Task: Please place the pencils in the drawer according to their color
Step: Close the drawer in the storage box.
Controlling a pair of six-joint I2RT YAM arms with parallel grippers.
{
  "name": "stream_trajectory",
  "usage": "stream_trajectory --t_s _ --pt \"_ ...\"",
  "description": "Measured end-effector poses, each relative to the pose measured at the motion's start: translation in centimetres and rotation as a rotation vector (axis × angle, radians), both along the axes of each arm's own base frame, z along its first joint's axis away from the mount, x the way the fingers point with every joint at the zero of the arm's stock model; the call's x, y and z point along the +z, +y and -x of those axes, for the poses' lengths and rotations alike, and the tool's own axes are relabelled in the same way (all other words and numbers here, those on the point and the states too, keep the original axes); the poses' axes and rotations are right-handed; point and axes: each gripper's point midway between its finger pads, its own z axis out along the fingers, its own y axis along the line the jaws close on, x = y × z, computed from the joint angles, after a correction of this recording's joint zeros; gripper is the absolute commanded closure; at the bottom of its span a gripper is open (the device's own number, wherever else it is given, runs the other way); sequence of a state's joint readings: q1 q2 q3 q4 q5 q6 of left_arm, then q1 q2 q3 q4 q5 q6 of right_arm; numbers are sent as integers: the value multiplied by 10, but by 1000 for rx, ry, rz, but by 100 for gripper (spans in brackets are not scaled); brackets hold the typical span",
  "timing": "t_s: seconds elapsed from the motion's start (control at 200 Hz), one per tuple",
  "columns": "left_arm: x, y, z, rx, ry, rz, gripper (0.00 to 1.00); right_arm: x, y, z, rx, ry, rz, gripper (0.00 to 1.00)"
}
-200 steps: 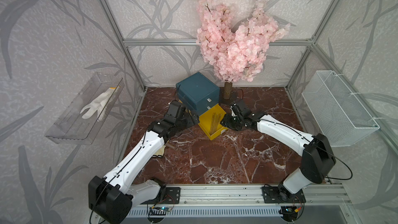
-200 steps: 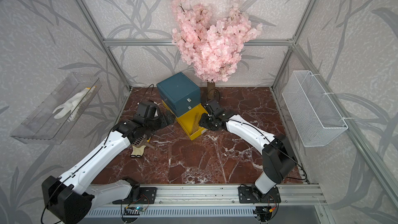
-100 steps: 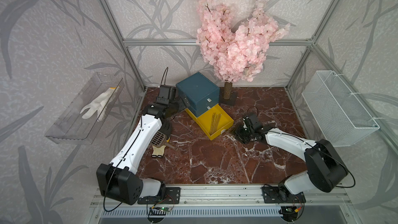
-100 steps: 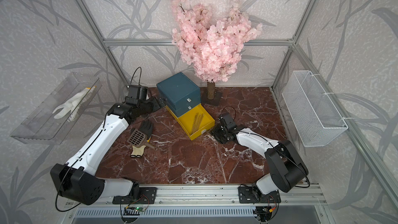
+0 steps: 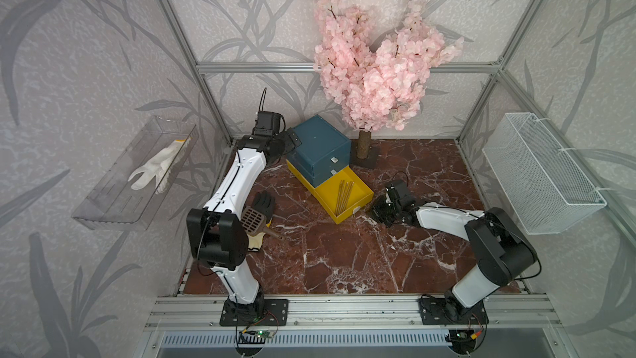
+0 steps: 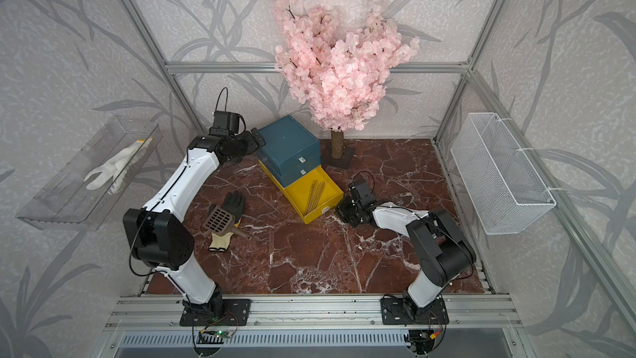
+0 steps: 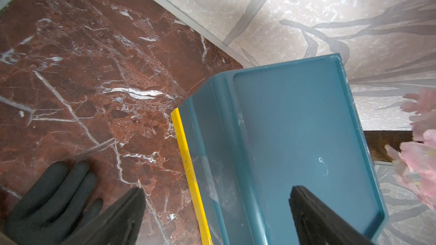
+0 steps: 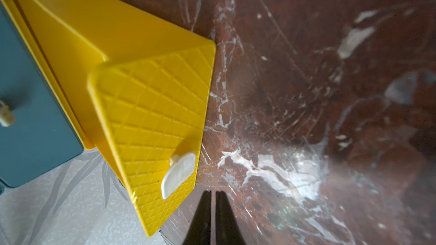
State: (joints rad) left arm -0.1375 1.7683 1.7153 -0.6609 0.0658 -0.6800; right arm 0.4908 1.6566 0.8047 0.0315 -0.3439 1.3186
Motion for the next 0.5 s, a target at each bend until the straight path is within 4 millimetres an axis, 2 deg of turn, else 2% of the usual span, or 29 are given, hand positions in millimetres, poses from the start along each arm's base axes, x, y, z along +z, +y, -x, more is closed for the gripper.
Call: stream_trajectory --t_s 0.1,0.19,0.5 --pt "-11 -5 -10 -16 22 13 0 -8 2 -1 1 19 1 94" --pt "-23 -9 -12 -29 49 25 0 -14 7 -9 0 30 -3 95" --pt "-27 -16 -14 -58 26 60 0 -22 40 -52 1 42 -51 96"
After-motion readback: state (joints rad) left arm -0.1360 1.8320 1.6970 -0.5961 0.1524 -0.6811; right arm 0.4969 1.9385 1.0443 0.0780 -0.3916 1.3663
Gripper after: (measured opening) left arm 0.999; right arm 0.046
